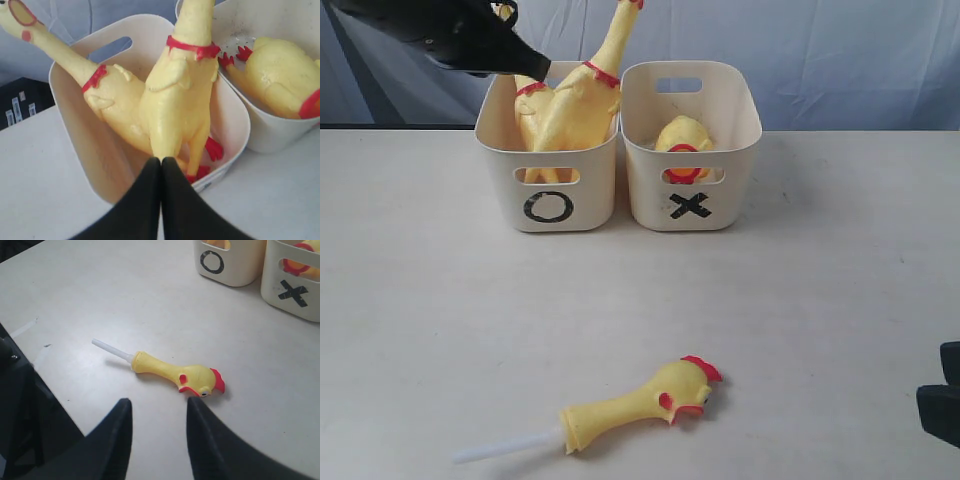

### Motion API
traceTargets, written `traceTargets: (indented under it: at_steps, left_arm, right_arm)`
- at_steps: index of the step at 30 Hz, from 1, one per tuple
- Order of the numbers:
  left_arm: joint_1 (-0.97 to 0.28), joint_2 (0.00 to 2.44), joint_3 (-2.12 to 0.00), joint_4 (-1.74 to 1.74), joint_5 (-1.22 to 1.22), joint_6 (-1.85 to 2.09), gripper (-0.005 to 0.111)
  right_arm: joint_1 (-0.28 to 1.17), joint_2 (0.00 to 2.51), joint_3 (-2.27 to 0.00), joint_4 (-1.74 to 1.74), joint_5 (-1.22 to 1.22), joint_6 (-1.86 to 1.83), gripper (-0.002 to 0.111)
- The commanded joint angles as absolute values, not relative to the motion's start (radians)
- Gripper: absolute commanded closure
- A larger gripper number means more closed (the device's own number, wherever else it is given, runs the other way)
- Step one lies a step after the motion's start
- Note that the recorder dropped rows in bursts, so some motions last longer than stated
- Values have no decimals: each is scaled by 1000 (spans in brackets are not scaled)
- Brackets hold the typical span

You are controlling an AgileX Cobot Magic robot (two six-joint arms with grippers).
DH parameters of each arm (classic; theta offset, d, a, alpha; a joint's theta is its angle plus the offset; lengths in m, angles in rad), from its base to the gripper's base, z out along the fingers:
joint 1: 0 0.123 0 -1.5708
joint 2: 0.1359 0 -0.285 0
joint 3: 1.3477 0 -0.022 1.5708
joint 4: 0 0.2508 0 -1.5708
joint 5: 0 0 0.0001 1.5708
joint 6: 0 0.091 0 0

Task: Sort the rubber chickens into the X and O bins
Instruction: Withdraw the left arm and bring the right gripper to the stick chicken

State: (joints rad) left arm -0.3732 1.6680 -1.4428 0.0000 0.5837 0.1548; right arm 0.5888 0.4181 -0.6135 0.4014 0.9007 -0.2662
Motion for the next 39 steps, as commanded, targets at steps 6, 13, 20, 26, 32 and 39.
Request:
traceTargets:
  at_steps: [6, 13, 20, 26, 32, 39]
  left_arm:
    - [-370, 1392, -1157, -36, 536, 127, 107]
    - [-370, 1047, -799, -161, 394, 114, 107]
    - [-370, 668, -535, -207, 428, 113, 107]
    - [-370, 444, -433, -288, 447, 111, 107]
    - [-370, 326, -395, -296, 451, 113, 107]
    - [-370, 277, -389, -298, 451, 113, 107]
  right_arm:
    - [590, 412, -608, 400, 896, -268, 73]
    - [590, 412, -608, 400, 896, -268, 73]
    - [590, 412, -608, 400, 871, -268, 73]
    - [590, 412, -608, 426, 762, -268, 73]
    - [590, 438, -608, 471, 647, -268, 73]
    - [590, 611, -608, 471, 646, -347, 73]
